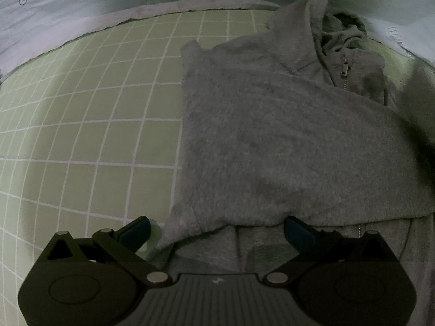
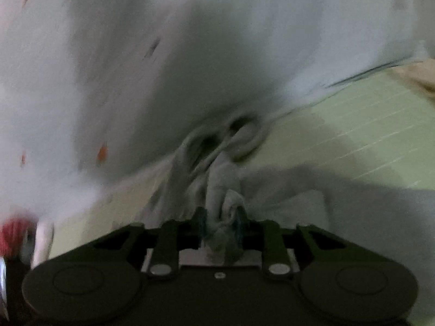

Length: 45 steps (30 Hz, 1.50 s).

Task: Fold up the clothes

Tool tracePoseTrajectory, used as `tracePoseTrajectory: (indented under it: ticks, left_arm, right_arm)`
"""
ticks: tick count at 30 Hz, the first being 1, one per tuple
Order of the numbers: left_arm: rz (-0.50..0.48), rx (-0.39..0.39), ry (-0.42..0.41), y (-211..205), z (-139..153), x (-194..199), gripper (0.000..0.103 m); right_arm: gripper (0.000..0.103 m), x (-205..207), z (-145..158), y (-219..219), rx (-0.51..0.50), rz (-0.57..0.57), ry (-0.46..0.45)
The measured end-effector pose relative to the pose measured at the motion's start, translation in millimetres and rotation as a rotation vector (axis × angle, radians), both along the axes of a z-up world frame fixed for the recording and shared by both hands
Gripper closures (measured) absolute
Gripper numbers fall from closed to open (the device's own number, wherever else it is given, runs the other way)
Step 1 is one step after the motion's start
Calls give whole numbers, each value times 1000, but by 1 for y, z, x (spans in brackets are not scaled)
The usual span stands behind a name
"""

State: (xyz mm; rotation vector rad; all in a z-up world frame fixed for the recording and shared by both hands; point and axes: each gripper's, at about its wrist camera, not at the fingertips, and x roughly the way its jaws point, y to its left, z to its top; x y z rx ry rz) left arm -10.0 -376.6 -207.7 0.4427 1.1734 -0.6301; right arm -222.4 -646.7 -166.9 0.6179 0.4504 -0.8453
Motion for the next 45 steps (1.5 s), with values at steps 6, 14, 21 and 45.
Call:
tracePoseTrajectory:
  ticks: [6,14,21,45]
  left_arm:
    - [2,-8,-10,1,1,-4,0]
    - [14,19,19,-4,1,2,0]
    - [-33,-50,-54,-15,28,-9,0]
    - [-349,-152,-85,-102,22,-51,73]
  right_arm:
    - [32,16,-1,12,-27,82,27]
    - [1,18,-8,13,-74,79,103]
    - [0,-29,-37,-19,-121,-163,274]
    - [0,-39,-61,-24,-140,-238,306]
